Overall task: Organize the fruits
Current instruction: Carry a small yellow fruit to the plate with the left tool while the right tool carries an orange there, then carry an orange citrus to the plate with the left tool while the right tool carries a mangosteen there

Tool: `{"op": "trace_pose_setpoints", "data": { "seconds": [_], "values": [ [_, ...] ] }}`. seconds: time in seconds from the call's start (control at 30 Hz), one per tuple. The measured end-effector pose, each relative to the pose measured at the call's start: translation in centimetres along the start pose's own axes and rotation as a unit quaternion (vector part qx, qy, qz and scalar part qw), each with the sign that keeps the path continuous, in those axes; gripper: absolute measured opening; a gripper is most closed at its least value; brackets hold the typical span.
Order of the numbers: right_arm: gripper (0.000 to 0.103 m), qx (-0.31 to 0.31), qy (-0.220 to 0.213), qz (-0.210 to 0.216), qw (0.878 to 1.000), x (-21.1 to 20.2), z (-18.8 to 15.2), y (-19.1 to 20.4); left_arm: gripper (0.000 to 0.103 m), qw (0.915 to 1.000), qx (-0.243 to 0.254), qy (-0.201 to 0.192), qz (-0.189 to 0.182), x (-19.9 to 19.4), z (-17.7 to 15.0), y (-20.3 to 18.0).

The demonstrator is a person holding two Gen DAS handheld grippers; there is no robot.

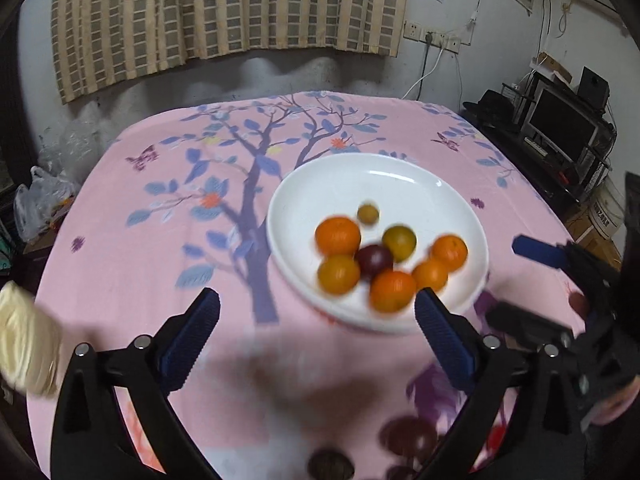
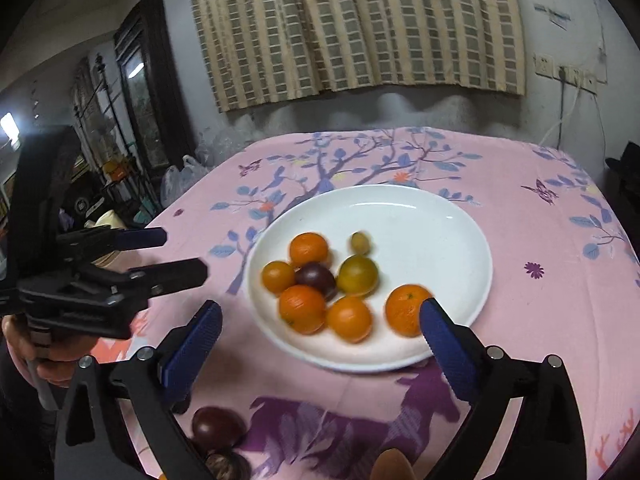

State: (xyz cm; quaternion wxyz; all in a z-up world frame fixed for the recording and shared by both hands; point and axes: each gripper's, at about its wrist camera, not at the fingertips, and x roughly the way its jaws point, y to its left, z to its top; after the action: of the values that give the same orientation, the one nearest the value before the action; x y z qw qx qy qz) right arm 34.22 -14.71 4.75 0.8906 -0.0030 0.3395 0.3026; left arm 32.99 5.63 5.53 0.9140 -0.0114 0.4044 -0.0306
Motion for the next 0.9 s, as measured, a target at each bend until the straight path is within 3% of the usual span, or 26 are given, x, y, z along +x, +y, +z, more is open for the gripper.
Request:
{"op": "trace_pose_setpoints", "data": {
  "seconds": [0.13, 0.23, 0.3, 0.33, 0.47, 0.7, 0.9],
  "values": [
    [0.1, 0.053, -0.008, 0.081, 0.995, -2.4, -3.1, 0.6, 0.097, 0.9999, -0.01, -0.004, 0.01, -3.5, -5.0, 0.7],
    [0.1, 0.055, 0.028, 0.097, 0.993, -3.7, -5.6, 1.3, 0.097, 0.9997, -0.024, -0.002, 0.002, -5.4, -8.8, 1.2],
    [0.1, 0.017, 0.041, 0.066, 0.997, -5.0, -7.6, 2.6, 0.097, 0.9994, -0.034, -0.004, -0.004, -6.3, -10.8, 1.5],
    [0.1, -0.021, 0.038, 0.03, 0.999, -6.1, -9.0, 3.7, 0.097, 0.9992, -0.04, -0.002, -0.01, -6.6, -11.7, 1.7],
    [0.1, -0.084, 0.052, -0.047, 0.994, -8.3, -13.1, 6.0, 0.097, 0.998, -0.053, 0.016, -0.029, -7.1, -15.1, 2.5],
    [0.1, -0.054, 0.094, -0.076, 0.991, -9.8, -16.1, 6.5, 0.097, 0.9975, -0.051, 0.027, -0.04, -7.4, -18.1, 2.2],
    [0.091, -0.046, 0.127, -0.074, 0.988, -8.9, -17.1, 6.4, 0.097, 0.9984, -0.026, 0.015, -0.049, -8.2, -18.7, 0.9]
  ]
}}
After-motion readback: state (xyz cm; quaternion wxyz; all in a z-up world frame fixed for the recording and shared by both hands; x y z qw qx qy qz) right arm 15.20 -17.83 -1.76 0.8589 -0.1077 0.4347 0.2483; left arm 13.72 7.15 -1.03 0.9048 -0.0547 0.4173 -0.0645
